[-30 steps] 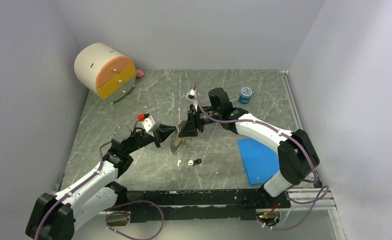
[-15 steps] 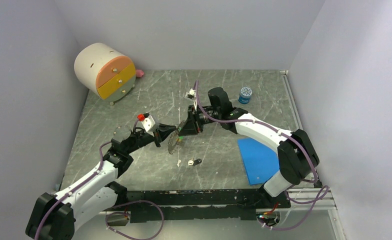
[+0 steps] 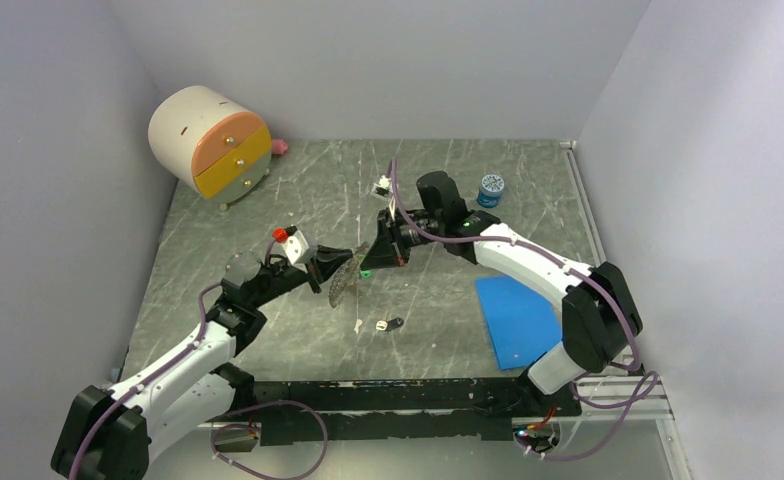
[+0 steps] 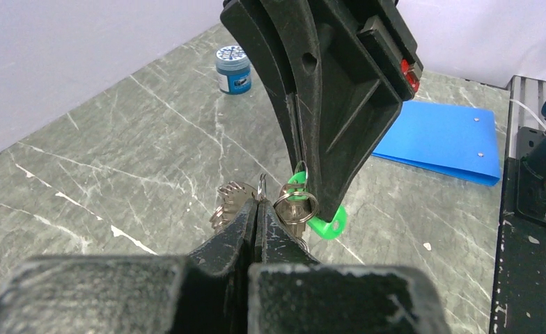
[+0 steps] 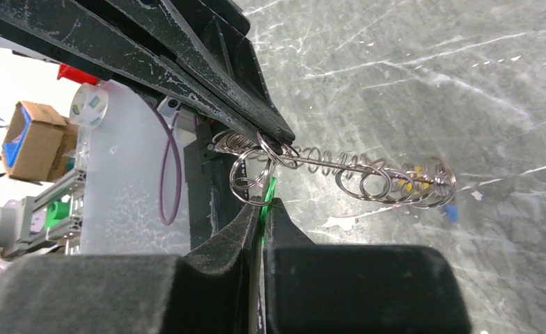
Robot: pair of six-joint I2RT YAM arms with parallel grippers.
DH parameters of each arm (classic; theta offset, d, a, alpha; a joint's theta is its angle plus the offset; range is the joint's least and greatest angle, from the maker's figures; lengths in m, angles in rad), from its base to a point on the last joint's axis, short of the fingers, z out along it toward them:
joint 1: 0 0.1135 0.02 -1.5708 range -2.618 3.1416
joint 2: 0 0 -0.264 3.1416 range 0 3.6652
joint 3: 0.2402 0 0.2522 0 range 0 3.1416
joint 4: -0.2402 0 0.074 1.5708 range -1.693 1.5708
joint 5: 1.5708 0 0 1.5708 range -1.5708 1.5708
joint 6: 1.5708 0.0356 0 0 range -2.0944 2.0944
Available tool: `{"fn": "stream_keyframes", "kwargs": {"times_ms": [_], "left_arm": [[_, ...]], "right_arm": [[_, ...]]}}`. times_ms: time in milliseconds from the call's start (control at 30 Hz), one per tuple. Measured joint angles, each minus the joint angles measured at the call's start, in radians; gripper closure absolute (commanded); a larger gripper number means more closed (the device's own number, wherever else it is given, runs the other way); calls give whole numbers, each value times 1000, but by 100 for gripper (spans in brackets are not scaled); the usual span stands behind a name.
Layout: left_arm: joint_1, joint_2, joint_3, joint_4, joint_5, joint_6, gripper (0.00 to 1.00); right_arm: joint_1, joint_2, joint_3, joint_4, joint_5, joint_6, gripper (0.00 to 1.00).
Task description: Put the keys on the keyring
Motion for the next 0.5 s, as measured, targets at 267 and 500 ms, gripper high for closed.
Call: {"fn": "stream_keyframes", "kwargs": {"times_ms": [267,500], "left_arm": [[0,0,0,13,0,0,98],[0,0,-2,12,-1,0,97]], "right_arm": [[0,-7,66,-115,48,-66,100],[0,-10,105,-196,66,-134,81]]}}
